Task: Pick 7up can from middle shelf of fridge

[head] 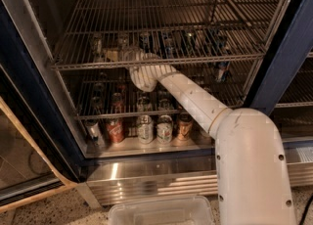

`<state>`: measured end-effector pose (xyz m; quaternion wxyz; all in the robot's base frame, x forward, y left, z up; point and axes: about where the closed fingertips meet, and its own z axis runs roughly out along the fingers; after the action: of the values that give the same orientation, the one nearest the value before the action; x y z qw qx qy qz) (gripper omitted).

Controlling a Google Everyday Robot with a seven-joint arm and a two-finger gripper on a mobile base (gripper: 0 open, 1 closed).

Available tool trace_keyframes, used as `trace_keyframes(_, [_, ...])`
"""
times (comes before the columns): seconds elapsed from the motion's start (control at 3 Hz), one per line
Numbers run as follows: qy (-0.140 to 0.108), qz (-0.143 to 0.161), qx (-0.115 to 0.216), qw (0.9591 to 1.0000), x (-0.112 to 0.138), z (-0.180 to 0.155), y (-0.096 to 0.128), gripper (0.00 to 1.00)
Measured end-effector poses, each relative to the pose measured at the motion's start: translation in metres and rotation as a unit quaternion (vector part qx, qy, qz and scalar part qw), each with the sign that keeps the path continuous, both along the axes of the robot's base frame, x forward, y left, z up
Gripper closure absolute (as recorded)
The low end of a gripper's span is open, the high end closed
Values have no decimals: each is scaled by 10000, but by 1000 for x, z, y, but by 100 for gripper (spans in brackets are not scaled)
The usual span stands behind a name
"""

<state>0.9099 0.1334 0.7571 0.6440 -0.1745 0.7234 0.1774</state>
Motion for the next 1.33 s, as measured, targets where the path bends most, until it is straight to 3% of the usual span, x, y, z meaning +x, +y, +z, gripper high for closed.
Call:
trace_keyframes(0.67, [117,-108,-41,9999,13,-9,5,29])
trace_keyframes(1.0, [134,-132,-85,9998,16,-11,6,47])
trace_keyframes(1.33, [134,-133,-86,9998,16,-11,6,71])
